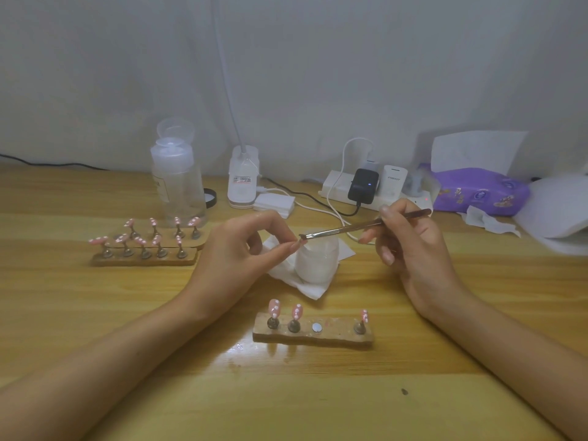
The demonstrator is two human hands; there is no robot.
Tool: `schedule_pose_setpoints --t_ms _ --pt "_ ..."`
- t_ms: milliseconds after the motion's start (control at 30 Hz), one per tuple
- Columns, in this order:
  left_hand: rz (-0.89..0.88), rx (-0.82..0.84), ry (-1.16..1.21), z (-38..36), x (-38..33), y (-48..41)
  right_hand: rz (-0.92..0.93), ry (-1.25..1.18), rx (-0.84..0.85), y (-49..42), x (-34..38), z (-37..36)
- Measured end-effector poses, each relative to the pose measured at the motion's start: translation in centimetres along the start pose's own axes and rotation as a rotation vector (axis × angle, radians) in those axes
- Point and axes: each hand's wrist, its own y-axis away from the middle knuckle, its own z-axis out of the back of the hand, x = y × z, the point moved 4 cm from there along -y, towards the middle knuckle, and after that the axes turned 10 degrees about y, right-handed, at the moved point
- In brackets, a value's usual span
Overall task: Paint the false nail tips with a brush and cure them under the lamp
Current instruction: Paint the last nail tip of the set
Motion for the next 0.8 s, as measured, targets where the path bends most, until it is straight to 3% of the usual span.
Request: schedule_pose_setpoints --t_ms 133,267,800 --pt "-0.002 0.0 0.002 0.0 0.04 0.04 -0.035 -0.014 -0.061 -0.14 -0.28 0.45" --pt "-0.022 0.003 -0.011 -0.08 -0.15 0.07 -0.001 -0.009 0.017 -0.03 0.07 -0.06" --pt "-0.009 -0.013 -0.005 -0.12 -0.32 0.09 0.034 -0.015 -0.005 -0.12 0.07 0.16"
